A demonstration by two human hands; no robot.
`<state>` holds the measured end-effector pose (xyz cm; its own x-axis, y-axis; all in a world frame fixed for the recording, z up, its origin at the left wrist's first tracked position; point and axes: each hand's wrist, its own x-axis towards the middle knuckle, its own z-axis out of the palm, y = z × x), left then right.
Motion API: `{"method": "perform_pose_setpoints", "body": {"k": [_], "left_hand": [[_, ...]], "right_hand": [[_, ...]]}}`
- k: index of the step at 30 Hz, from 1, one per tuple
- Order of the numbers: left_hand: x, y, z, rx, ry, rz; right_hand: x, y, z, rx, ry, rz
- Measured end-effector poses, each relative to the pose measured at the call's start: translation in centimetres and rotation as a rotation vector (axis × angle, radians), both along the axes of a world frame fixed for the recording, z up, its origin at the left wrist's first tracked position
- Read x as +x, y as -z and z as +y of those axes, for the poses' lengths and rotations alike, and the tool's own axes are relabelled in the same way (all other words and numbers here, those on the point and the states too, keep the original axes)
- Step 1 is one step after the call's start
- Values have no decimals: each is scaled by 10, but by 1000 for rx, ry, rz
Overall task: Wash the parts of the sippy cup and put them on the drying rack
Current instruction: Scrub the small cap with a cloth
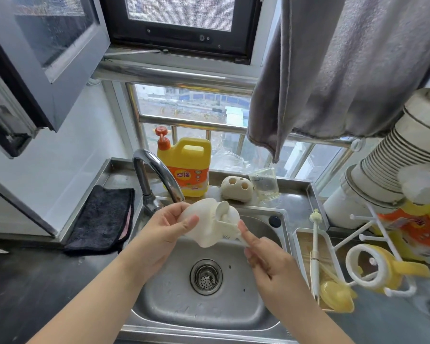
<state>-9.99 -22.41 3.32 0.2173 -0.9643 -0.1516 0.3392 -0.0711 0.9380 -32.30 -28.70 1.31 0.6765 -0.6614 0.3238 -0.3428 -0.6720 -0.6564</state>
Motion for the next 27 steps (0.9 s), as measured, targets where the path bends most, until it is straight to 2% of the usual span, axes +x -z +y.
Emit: {"method": "perform_pose_setpoints", "body": {"k": [5,8,11,14,17,20,24,27], "left_hand": [[-5,-5,-3,30,106,-227],[-10,-6,-6,34,102,-288],[-7,-7,-3,-7,95,-294],[-10,-7,1,-57,136,-272],[-16,-9,-1,-94,125,-220],[-9,-11,0,-122,68,-179],[-7,-9,8,-104,114,-194],[-12,-10,5,-104,109,-141]], "right_hand": [[4,-12,-6,-6,12,50],[6,-22,-4,-148,-13,168],[-10,-23,-6,-236,1,259],[-12,-26,-24,-196,91,206],[3,-32,-27,-127,38,110],[-3,-31,-9,-145,-56,150],[-21,-22,-19,-169,25,192],[-1,-28,-30,-109,24,93]]}}
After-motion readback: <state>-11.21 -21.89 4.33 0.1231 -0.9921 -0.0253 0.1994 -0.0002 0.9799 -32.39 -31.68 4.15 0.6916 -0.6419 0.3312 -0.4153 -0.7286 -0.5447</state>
